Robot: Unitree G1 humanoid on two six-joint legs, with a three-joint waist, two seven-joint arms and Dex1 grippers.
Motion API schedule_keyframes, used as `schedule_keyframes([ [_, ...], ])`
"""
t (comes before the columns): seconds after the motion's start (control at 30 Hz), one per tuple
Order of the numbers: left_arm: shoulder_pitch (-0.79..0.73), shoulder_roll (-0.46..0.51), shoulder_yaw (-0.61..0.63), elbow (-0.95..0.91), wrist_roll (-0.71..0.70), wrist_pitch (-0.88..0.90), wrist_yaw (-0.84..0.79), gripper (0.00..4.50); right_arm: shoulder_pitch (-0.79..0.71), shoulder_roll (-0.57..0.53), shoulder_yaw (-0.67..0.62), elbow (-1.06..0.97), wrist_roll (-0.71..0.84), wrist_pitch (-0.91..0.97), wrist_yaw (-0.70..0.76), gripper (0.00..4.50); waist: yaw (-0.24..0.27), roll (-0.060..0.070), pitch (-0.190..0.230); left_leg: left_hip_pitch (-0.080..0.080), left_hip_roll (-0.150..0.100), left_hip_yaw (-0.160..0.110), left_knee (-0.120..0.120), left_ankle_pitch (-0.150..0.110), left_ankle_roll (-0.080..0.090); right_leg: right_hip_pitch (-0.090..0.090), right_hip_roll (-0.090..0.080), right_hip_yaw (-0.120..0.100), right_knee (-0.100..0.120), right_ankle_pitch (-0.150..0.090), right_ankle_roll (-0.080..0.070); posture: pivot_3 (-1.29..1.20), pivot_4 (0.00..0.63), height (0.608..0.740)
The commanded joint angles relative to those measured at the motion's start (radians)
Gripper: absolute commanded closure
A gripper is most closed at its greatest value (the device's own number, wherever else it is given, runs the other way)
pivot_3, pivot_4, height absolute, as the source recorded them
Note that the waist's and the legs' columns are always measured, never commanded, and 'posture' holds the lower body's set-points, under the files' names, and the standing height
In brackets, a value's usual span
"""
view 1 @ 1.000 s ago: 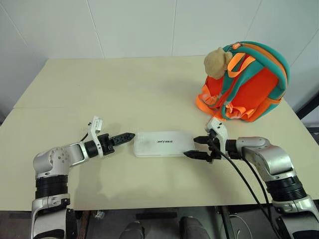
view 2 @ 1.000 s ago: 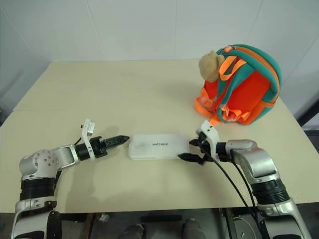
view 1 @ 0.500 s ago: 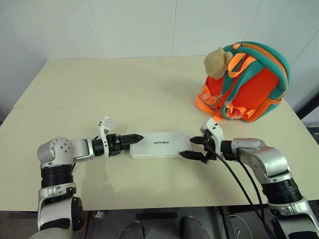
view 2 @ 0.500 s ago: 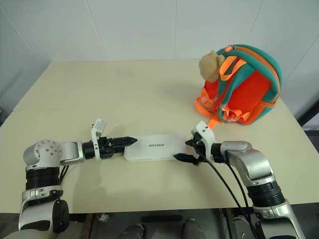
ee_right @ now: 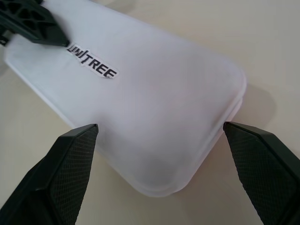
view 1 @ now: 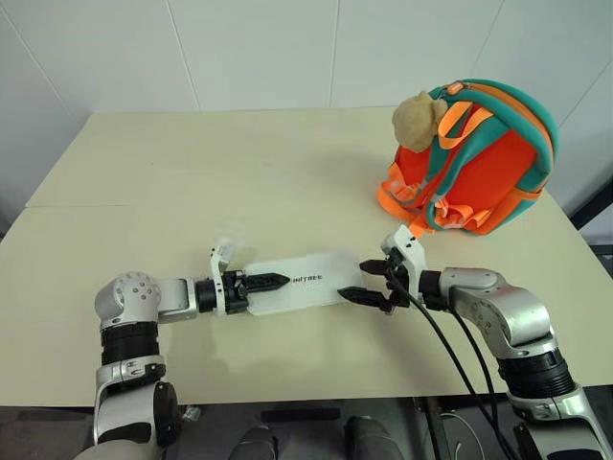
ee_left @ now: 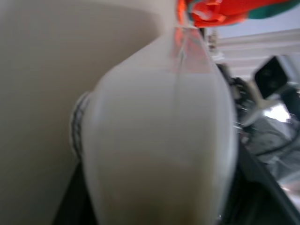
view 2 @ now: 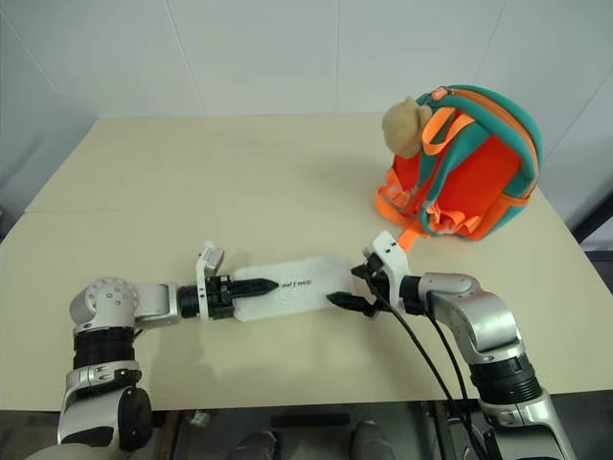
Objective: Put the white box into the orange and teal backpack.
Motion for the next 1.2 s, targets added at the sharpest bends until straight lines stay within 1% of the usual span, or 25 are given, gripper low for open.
schedule_keyframes([
  [0.03, 0.014, 0.024, -0.021, -0.028, -0.041, 0.004, 0.026, 3.13, 0.017, -0.022, -0.021, -0.050, 0.016, -0.032, 0.006, 0.00, 0.000, 0.000, 0.000, 0.000, 0.000, 0.000, 0.000, 0.000, 0.000, 0.000, 0.000, 0.000, 0.000, 0.000, 0.000, 0.00, 0.150, 0.740],
  [0.07, 0.013, 0.025, -0.011, -0.027, -0.046, 0.004, 0.036, 3.29, 0.022, -0.031, -0.032, -0.044, 0.010, -0.038, 0.001, 0.00, 0.000, 0.000, 0.000, 0.000, 0.000, 0.000, 0.000, 0.000, 0.000, 0.000, 0.000, 0.000, 0.000, 0.000, 0.000, 0.00, 0.150, 0.740],
  [0.13, 0.003, 0.022, 0.040, -0.032, -0.038, 0.004, 0.059, 3.30, 0.022, -0.058, -0.098, -0.018, 0.007, -0.049, -0.024, 0.00, 0.000, 0.000, 0.000, 0.000, 0.000, 0.000, 0.001, 0.000, 0.000, 0.000, 0.000, 0.000, 0.000, 0.000, 0.000, 0.00, 0.150, 0.740],
  [0.23, -0.011, 0.033, 0.122, -0.038, -0.023, -0.031, 0.094, 3.30, -0.017, -0.129, -0.224, 0.073, -0.009, -0.077, -0.070, 0.00, 0.000, -0.001, 0.000, 0.000, 0.000, 0.000, 0.002, 0.000, 0.001, 0.000, 0.000, 0.000, 0.000, 0.001, 0.000, 0.00, 0.150, 0.740],
  [0.37, 0.003, 0.066, 0.150, -0.055, -0.019, -0.054, 0.103, 3.30, -0.074, -0.204, -0.313, 0.168, -0.021, -0.109, -0.107, 0.00, -0.006, -0.001, 0.001, 0.000, 0.001, 0.002, 0.001, -0.002, 0.003, 0.000, 0.001, 0.001, 0.000, 0.001, 0.000, 0.00, 0.150, 0.740],
  [0.47, 0.028, 0.095, 0.148, -0.063, -0.010, -0.085, 0.097, 3.30, -0.156, -0.239, -0.369, 0.260, -0.035, -0.132, -0.151, 0.00, -0.008, -0.001, 0.001, 0.001, 0.002, 0.003, 0.000, -0.001, 0.003, -0.001, 0.002, 0.001, 0.000, 0.001, 0.000, 0.00, 0.150, 0.740],
  [0.57, 0.036, 0.092, 0.125, -0.070, -0.012, -0.109, 0.087, 3.30, -0.247, -0.211, -0.345, 0.366, -0.052, -0.174, -0.173, 0.00, -0.008, -0.001, 0.001, 0.001, 0.002, 0.004, 0.000, -0.001, 0.001, -0.001, 0.001, 0.002, 0.000, 0.001, 0.000, 0.00, 0.150, 0.740],
  [0.77, 0.029, 0.067, 0.093, -0.087, -0.024, -0.131, 0.083, 3.30, -0.421, -0.097, -0.284, 0.594, -0.086, -0.282, -0.189, 0.00, -0.005, -0.001, 0.001, 0.001, 0.002, 0.005, 0.001, 0.000, 0.000, 0.000, 0.001, 0.002, 0.000, 0.002, 0.000, 0.00, 0.150, 0.740],
  [0.9, 0.041, 0.068, 0.122, -0.110, -0.037, -0.136, 0.095, 3.30, -0.572, 0.010, -0.253, 0.842, -0.119, -0.412, -0.195, 0.00, -0.005, -0.001, 0.001, 0.000, 0.001, 0.005, 0.000, 0.001, -0.001, -0.001, 0.001, 0.002, -0.001, 0.002, 0.000, 0.00, 0.150, 0.740],
  [0.97, 0.051, 0.073, 0.139, -0.119, -0.042, -0.136, 0.099, 3.30, -0.612, 0.034, -0.234, 0.924, -0.140, -0.467, -0.174, 0.00, -0.008, -0.001, 0.001, 0.000, 0.002, 0.005, -0.001, 0.001, -0.002, -0.002, 0.001, 0.003, -0.001, 0.002, 0.000, 0.00, 0.150, 0.740],
  [1.07, 0.068, 0.078, 0.169, -0.132, -0.052, -0.133, 0.108, 3.30, -0.656, 0.066, -0.212, 1.072, -0.190, -0.625, -0.173, 0.00, -0.010, -0.001, 0.001, 0.000, 0.002, 0.005, -0.003, 0.001, -0.002, -0.002, 0.001, 0.003, -0.003, 0.002, 0.000, 0.00, 0.150, 0.740],
  [1.17, 0.087, 0.068, 0.200, -0.163, -0.066, -0.134, 0.127, 3.30, -0.671, 0.111, -0.190, 1.204, -0.236, -0.844, -0.139, 0.60, -0.020, -0.001, 0.001, 0.000, 0.002, 0.005, -0.004, 0.001, -0.002, -0.002, 0.001, 0.003, -0.004, 0.002, 0.000, 0.00, 0.150, 0.740],
  [1.2, 0.092, 0.065, 0.205, -0.171, -0.068, -0.136, 0.133, 3.30, -0.678, 0.122, -0.191, 1.237, -0.243, -0.882, -0.128, 0.87, -0.025, -0.001, 0.001, 0.000, 0.002, 0.005, -0.004, 0.001, -0.002, -0.002, 0.001, 0.003, -0.004, 0.002, 0.000, 0.00, 0.150, 0.740],
])
